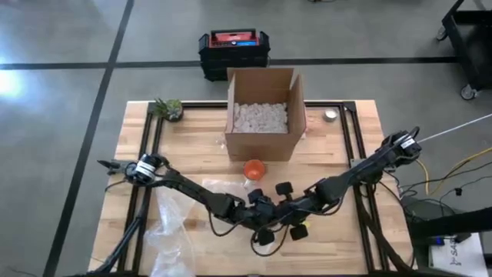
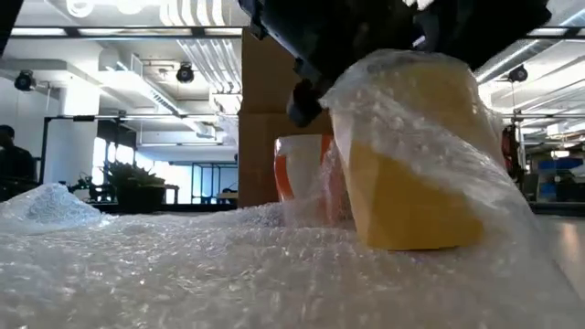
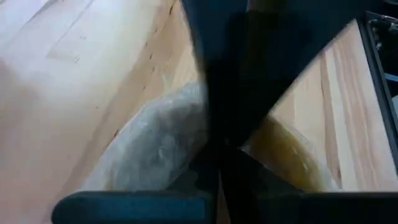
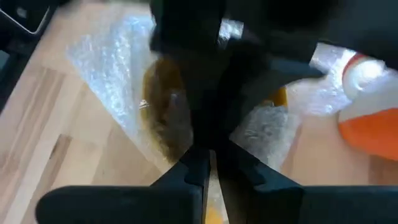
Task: Wrap mug
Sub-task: Wrap the yellow mug with the transparent bubble wrap
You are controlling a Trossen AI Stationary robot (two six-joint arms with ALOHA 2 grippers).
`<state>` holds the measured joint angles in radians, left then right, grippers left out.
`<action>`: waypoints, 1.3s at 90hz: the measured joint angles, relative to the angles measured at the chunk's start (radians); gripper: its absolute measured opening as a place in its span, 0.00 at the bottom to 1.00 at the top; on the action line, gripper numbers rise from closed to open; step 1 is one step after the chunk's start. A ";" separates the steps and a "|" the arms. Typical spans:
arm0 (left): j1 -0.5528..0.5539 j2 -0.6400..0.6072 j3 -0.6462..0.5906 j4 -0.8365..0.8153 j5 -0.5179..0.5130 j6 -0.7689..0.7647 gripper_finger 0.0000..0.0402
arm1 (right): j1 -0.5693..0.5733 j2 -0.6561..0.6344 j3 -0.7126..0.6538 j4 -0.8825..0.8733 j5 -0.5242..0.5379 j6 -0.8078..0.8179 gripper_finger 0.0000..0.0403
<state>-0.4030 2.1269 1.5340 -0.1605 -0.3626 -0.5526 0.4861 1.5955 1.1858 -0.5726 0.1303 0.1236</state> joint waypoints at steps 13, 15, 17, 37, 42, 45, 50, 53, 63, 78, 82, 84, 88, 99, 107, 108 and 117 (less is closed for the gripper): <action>0.000 -0.006 -0.003 0.000 0.004 0.003 0.00 | -0.002 -0.001 0.048 -0.036 -0.002 -0.015 0.03; 0.000 -0.007 -0.003 0.002 0.004 0.007 0.00 | -0.002 -0.001 0.047 -0.027 -0.002 -0.017 0.03; 0.000 -0.007 -0.003 0.004 0.004 0.011 0.00 | -0.002 0.004 0.044 -0.014 -0.002 -0.017 0.03; -0.002 -0.006 -0.005 0.005 0.002 0.024 0.00 | -0.002 0.086 0.013 0.018 0.011 -0.007 0.03; -0.003 -0.012 -0.005 0.004 0.006 0.029 0.00 | -0.002 0.102 0.010 0.017 0.015 0.007 0.03; -0.006 -0.014 -0.006 0.002 0.006 0.028 0.00 | -0.002 0.105 0.005 0.026 0.016 0.009 0.03; -0.011 -0.027 -0.008 -0.001 0.006 0.034 0.00 | -0.002 0.106 0.004 0.033 0.013 0.009 0.03; -0.013 -0.035 -0.009 -0.005 0.009 0.039 0.00 | -0.002 0.106 0.004 0.036 0.011 0.008 0.03; -0.017 -0.069 -0.014 -0.052 0.018 0.045 0.00 | -0.002 0.104 0.003 0.037 0.010 0.008 0.03; -0.021 -0.089 -0.013 -0.129 0.015 0.044 0.00 | -0.003 0.105 0.003 0.046 0.009 0.008 0.03; -0.021 -0.095 -0.012 -0.145 0.014 0.043 0.00 | -0.003 0.106 0.002 0.052 0.008 0.008 0.03; -0.021 -0.097 -0.012 -0.152 0.014 0.043 0.00 | -0.003 0.106 0.001 0.056 0.008 0.008 0.03; -0.021 -0.100 -0.012 -0.158 0.013 0.043 0.00 | -0.004 0.106 0.001 0.059 0.008 0.008 0.03; -0.022 -0.100 -0.012 -0.155 0.011 0.057 0.00 | -0.004 0.106 0.000 0.060 0.004 0.006 0.03; -0.021 -0.100 -0.012 -0.154 0.006 0.068 0.00 | -0.004 0.106 0.000 0.064 0.001 0.006 0.03; -0.021 -0.100 -0.012 -0.154 0.005 0.069 0.00 | -0.004 0.106 0.000 0.064 0.001 0.006 0.03; -0.015 -0.100 -0.012 -0.154 0.005 0.074 0.00 | -0.003 0.106 -0.002 0.073 0.001 0.006 0.03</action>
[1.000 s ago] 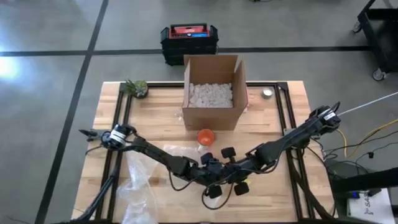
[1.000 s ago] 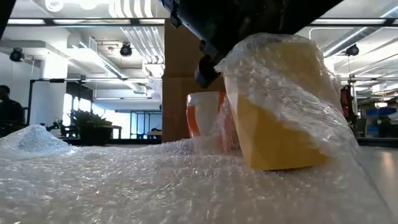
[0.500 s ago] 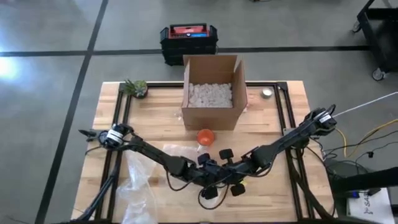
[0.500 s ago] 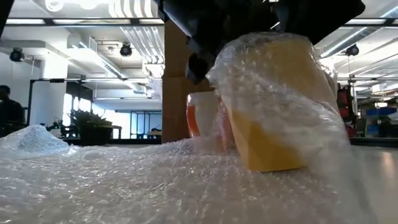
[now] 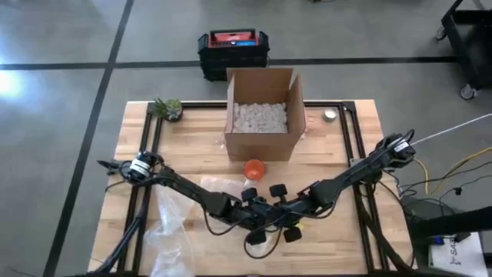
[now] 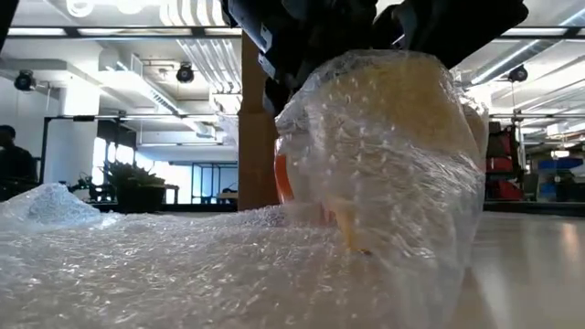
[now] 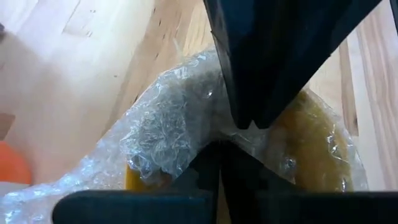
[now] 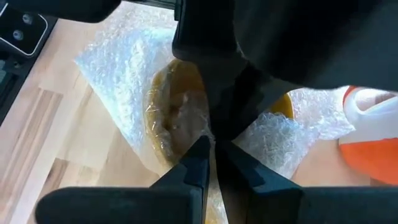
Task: Wrap mug
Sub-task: Wrap the yellow mug with the transparent bubble wrap
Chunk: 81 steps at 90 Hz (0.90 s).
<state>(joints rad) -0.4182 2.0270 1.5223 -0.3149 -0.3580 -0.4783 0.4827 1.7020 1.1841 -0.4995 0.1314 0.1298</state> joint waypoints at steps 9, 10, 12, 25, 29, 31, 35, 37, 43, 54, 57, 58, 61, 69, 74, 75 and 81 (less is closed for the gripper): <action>0.005 0.000 0.000 -0.001 -0.002 0.000 0.00 | 0.001 -0.007 -0.002 0.019 -0.001 -0.002 0.03; 0.005 0.000 0.000 0.000 -0.002 0.000 0.00 | 0.002 -0.008 -0.002 0.021 -0.001 -0.002 0.03; 0.005 0.000 0.000 0.001 -0.002 -0.001 0.00 | 0.002 -0.008 -0.002 0.025 -0.001 -0.003 0.03; 0.008 0.000 0.001 0.013 -0.008 -0.009 0.00 | 0.002 -0.036 -0.005 0.037 0.018 -0.009 0.03; 0.008 0.000 0.004 0.022 -0.009 -0.012 0.00 | 0.002 -0.055 -0.005 0.038 0.018 -0.016 0.03; 0.008 0.000 0.005 0.027 -0.010 -0.013 0.00 | 0.002 -0.061 -0.003 0.031 0.018 -0.018 0.03; 0.009 0.000 0.007 0.029 -0.014 -0.013 0.00 | 0.003 -0.074 0.002 0.017 0.018 -0.019 0.03; 0.009 0.000 0.009 0.033 -0.014 -0.013 0.00 | 0.003 -0.082 0.005 0.012 0.018 -0.019 0.03; 0.009 0.001 0.010 0.031 -0.014 -0.013 0.00 | 0.003 -0.104 0.014 0.004 0.018 -0.019 0.03; 0.009 0.003 0.009 0.026 -0.011 -0.012 0.00 | 0.001 -0.142 0.017 -0.055 0.029 -0.015 0.03; 0.009 0.003 0.009 0.026 -0.008 -0.012 0.00 | 0.001 -0.144 0.015 -0.055 0.041 -0.013 0.03; 0.009 0.002 0.009 0.026 -0.008 -0.012 0.00 | 0.001 -0.144 0.012 -0.052 0.044 -0.011 0.03; 0.009 0.002 0.009 0.025 -0.006 -0.012 0.00 | 0.000 -0.144 0.002 -0.039 0.044 -0.003 0.03; 0.009 0.002 0.007 0.017 -0.001 -0.011 0.00 | -0.001 -0.121 -0.024 0.046 0.019 0.015 0.03; 0.009 0.002 0.007 0.017 0.001 -0.011 0.00 | 0.000 -0.092 -0.036 0.050 0.015 0.025 0.03; 0.009 0.002 0.007 0.016 0.001 -0.011 0.00 | 0.000 -0.085 -0.039 0.047 0.015 0.028 0.03; 0.007 -0.004 0.004 0.004 0.005 -0.011 0.00 | 0.001 -0.054 -0.049 0.040 0.021 0.036 0.03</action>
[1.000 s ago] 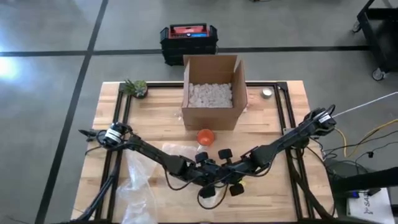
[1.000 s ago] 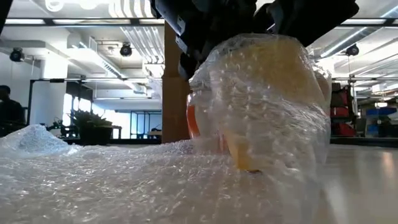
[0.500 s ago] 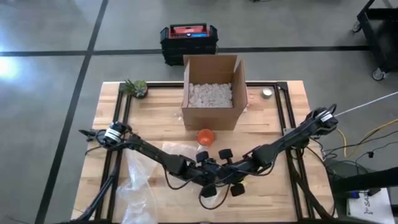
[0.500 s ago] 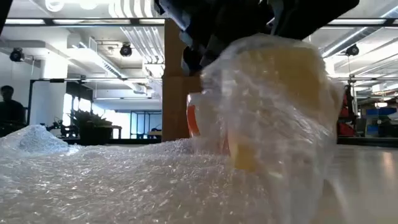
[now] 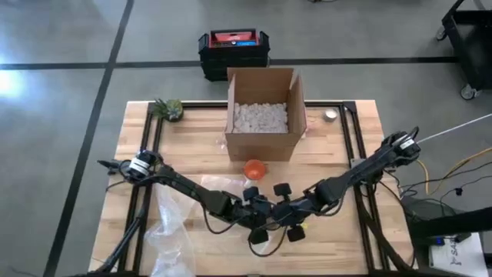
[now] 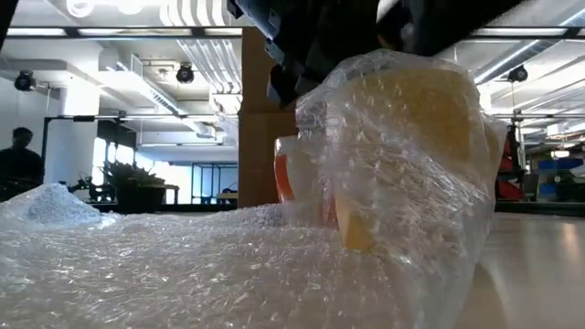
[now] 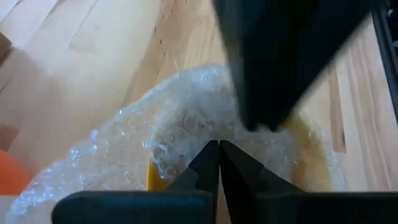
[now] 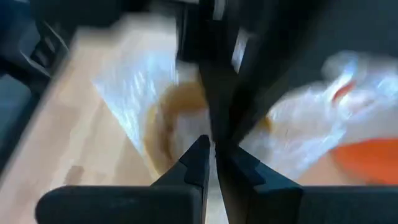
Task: Wrap mug
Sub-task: Wrap the yellow mug with the transparent bubble wrap
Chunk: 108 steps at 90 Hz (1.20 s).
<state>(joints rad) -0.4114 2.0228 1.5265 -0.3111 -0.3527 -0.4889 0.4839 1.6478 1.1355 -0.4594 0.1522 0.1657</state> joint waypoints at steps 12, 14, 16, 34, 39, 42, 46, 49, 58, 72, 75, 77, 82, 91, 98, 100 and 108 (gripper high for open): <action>-0.009 -0.043 -0.001 0.001 0.002 0.001 0.00 | 0.001 0.024 -0.003 0.018 0.003 0.001 0.03; -0.009 -0.054 -0.001 0.001 0.000 0.001 0.00 | 0.001 0.027 -0.003 0.020 0.004 0.001 0.03; -0.011 -0.064 -0.001 -0.001 -0.004 0.001 0.00 | 0.001 0.028 -0.003 0.021 0.004 0.001 0.03; -0.019 -0.095 0.001 -0.005 -0.085 0.032 0.00 | 0.001 0.024 0.012 0.020 0.004 -0.022 0.03; -0.020 -0.099 0.001 -0.002 -0.110 0.041 0.00 | 0.001 0.024 0.016 0.027 0.004 -0.029 0.03; -0.019 -0.094 0.001 0.007 -0.112 0.039 0.00 | 0.001 0.024 0.018 0.031 0.004 -0.031 0.03; -0.017 -0.083 0.000 0.037 -0.100 0.026 0.00 | 0.001 0.024 0.018 0.028 0.004 -0.032 0.03; -0.017 -0.067 -0.003 0.065 -0.072 0.024 0.00 | 0.001 0.024 0.017 0.025 0.004 -0.033 0.03; -0.016 -0.020 -0.008 0.143 -0.012 0.045 0.00 | 0.002 0.025 0.015 0.007 -0.007 -0.033 0.03; -0.017 0.006 -0.003 0.116 -0.015 0.017 0.00 | 0.003 0.026 0.015 0.002 -0.002 -0.036 0.03; -0.016 0.009 -0.003 0.111 -0.019 0.015 0.00 | 0.003 0.026 0.015 -0.004 -0.002 -0.035 0.03; -0.015 0.010 -0.004 0.110 -0.020 0.014 0.00 | 0.003 0.024 0.015 -0.009 -0.002 -0.035 0.03; -0.014 0.012 -0.004 0.110 -0.020 0.013 0.00 | 0.002 0.023 0.029 -0.049 -0.002 -0.034 0.03; -0.012 0.012 -0.004 0.109 -0.022 0.011 0.00 | 0.002 0.020 0.069 -0.142 -0.001 -0.034 0.03; -0.014 0.016 -0.012 0.077 -0.007 0.009 0.00 | 0.003 0.004 0.110 -0.183 0.013 -0.036 0.03; -0.014 0.021 -0.013 0.072 -0.004 0.009 0.00 | 0.003 -0.002 0.120 -0.190 0.014 -0.035 0.03; -0.011 0.028 -0.015 0.056 -0.003 0.008 0.00 | 0.003 -0.011 0.135 -0.272 0.014 -0.036 0.03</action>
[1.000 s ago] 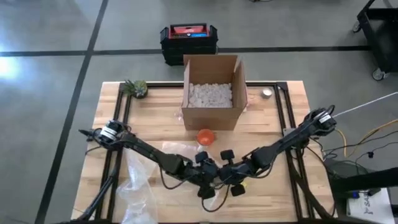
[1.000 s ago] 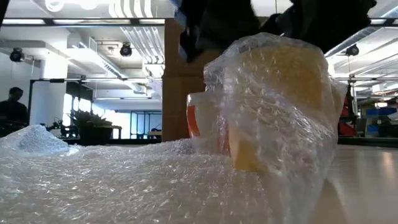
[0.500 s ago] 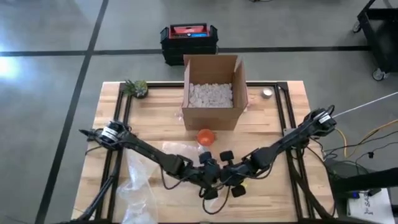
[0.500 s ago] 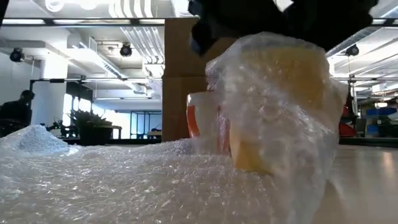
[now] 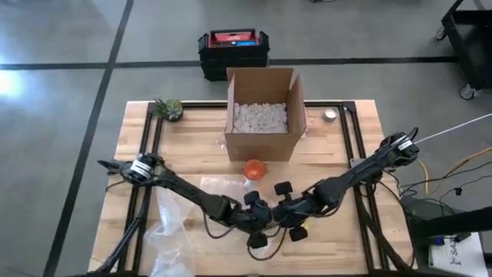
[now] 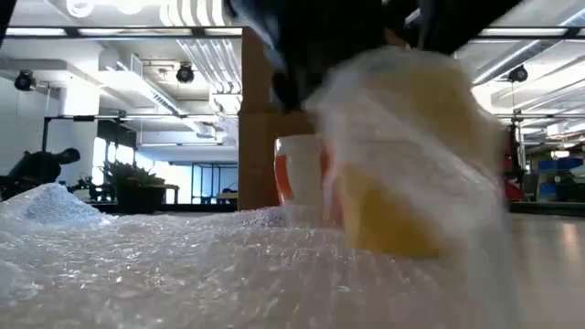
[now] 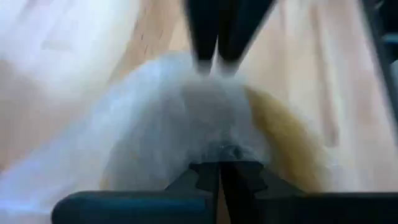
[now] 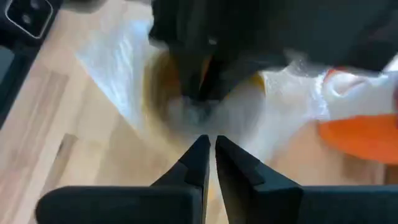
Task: Wrap mug
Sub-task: Wrap the yellow mug with the transparent bubble wrap
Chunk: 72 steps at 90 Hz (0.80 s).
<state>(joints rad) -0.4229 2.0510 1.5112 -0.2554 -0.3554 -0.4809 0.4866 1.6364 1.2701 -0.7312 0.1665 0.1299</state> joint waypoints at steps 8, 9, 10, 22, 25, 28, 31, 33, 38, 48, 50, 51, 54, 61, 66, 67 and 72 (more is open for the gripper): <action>0.001 -0.009 0.004 0.028 -0.005 0.000 0.00 | 0.003 -0.007 -0.001 -0.002 -0.002 0.000 0.03; 0.001 -0.010 0.004 0.026 -0.006 0.000 0.00 | 0.003 -0.011 -0.001 -0.005 -0.002 0.000 0.03; 0.001 -0.010 0.004 0.023 -0.006 0.000 0.00 | 0.004 -0.015 -0.001 -0.007 -0.002 0.000 0.03; -0.002 -0.008 0.002 0.023 -0.005 -0.002 0.00 | 0.011 -0.051 -0.030 -0.043 -0.004 0.041 0.03; -0.002 -0.008 0.002 0.028 -0.005 -0.002 0.00 | 0.016 -0.049 -0.047 -0.049 -0.008 0.056 0.03; -0.001 -0.008 0.002 0.029 -0.005 -0.001 0.00 | 0.024 -0.048 -0.068 -0.045 -0.008 0.070 0.03; -0.001 -0.008 0.002 0.034 -0.005 -0.001 0.00 | 0.031 -0.050 -0.089 -0.039 -0.005 0.086 0.03; -0.001 -0.008 0.002 0.035 -0.005 -0.001 0.00 | 0.035 -0.053 -0.105 -0.024 -0.003 0.092 0.03; -0.001 -0.008 0.002 0.034 -0.005 -0.001 0.00 | 0.047 -0.056 -0.149 0.045 -0.005 0.109 0.03; 0.002 -0.008 0.002 0.036 -0.006 -0.001 0.00 | 0.057 -0.050 -0.236 0.205 0.010 0.115 0.03; 0.002 -0.008 0.003 0.036 -0.005 -0.001 0.00 | 0.057 -0.050 -0.248 0.243 0.015 0.113 0.03; 0.002 -0.008 0.002 0.036 -0.005 -0.001 0.00 | 0.057 -0.050 -0.252 0.262 0.017 0.111 0.03; 0.003 -0.008 0.002 0.036 -0.006 -0.001 0.00 | 0.056 -0.051 -0.262 0.310 0.018 0.108 0.03; 0.005 -0.008 0.003 0.037 -0.005 -0.002 0.00 | 0.054 -0.052 -0.264 0.306 0.016 0.095 0.03; 0.006 -0.008 0.002 0.037 -0.006 -0.002 0.00 | 0.055 -0.054 -0.239 0.233 0.013 0.088 0.03; 0.006 -0.008 0.002 0.036 -0.006 -0.002 0.00 | 0.055 -0.054 -0.231 0.214 0.012 0.088 0.03; 0.006 -0.008 0.002 0.037 -0.006 -0.003 0.00 | 0.057 -0.058 -0.188 0.131 0.012 0.087 0.03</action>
<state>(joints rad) -0.4168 2.0431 1.5135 -0.2185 -0.3611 -0.4839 0.5434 1.5780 1.0818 -0.5998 0.1787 0.2173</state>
